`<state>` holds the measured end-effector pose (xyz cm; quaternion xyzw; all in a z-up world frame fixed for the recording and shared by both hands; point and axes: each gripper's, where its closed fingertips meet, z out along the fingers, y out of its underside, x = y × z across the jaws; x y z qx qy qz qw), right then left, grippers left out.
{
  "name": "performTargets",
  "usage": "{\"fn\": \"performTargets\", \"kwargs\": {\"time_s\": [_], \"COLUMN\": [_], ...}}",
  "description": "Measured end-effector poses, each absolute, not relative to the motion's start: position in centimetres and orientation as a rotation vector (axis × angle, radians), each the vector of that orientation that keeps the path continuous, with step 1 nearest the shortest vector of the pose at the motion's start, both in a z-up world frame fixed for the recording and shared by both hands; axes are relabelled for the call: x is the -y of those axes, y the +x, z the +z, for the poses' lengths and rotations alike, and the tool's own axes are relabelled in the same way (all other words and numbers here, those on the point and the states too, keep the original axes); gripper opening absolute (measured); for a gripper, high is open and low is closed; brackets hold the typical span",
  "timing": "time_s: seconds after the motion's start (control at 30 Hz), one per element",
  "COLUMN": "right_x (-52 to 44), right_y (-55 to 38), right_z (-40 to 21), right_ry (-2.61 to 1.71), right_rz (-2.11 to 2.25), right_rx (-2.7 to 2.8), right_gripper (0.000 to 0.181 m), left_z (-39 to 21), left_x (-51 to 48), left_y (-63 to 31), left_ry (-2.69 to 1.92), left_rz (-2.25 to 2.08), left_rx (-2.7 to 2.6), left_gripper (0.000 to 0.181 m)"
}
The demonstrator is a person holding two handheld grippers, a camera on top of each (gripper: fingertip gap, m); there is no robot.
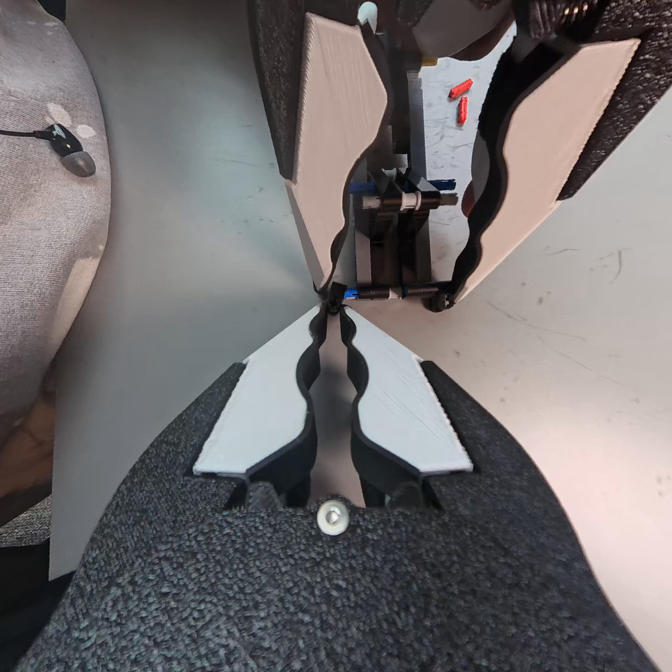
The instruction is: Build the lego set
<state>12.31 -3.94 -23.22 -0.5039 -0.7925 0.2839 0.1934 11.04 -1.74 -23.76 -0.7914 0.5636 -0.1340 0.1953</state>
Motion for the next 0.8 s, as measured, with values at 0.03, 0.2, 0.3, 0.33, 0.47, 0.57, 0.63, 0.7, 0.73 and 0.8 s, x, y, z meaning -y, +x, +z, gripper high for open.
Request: {"fn": "performTargets", "kwargs": {"time_s": [0.03,0.2,0.3,0.33,0.47,0.57,0.63,0.7,0.73,0.8], "right_x": [3.85,3.71,3.71,3.72,3.72,3.70,3.66,3.58,3.51,3.64], "right_y": [12.36,12.42,12.41,12.40,12.39,12.34,12.29,12.40,12.51,12.70], "right_z": [-23.23,-23.28,-23.31,-23.32,-23.38,-23.41,-23.38,-23.35,-23.36,-23.22], "right_ry": [-1.410,-1.394,-1.395,-1.398,-1.406,-1.405,-1.403,-1.388,-1.386,-1.379], "right_rz": [0.796,0.781,0.780,0.784,0.777,0.765,0.767,0.767,0.765,0.779], "right_rx": [2.223,2.243,2.252,2.250,2.245,2.242,2.231,2.229,2.232,2.237], "right_gripper": [0.006,0.005,0.005,0.005,0.005,0.005,0.006,0.008,0.011,0.016], "left_z": [-23.76,-23.74,-23.75,-23.75,-23.75,-23.75,-23.74,-23.73,-23.73,-23.75], "left_x": [1.74,1.79,1.79,1.79,1.83,1.82,1.80,1.74,1.73,1.73], "left_y": [11.04,11.08,11.08,11.07,11.05,11.05,11.04,11.06,11.06,11.05], "left_ry": [-2.217,-2.210,-2.210,-2.210,-2.217,-2.229,-2.234,-2.234,-2.233,-2.227], "left_rz": [-0.376,-0.381,-0.378,-0.375,-0.376,-0.382,-0.387,-0.396,-0.399,-0.396], "left_rx": [-1.577,-1.575,-1.573,-1.571,-1.558,-1.554,-1.551,-1.542,-1.539,-1.542], "left_gripper": [0.071,0.070,0.070,0.070,0.069,0.069,0.068,0.068,0.068,0.068]}}
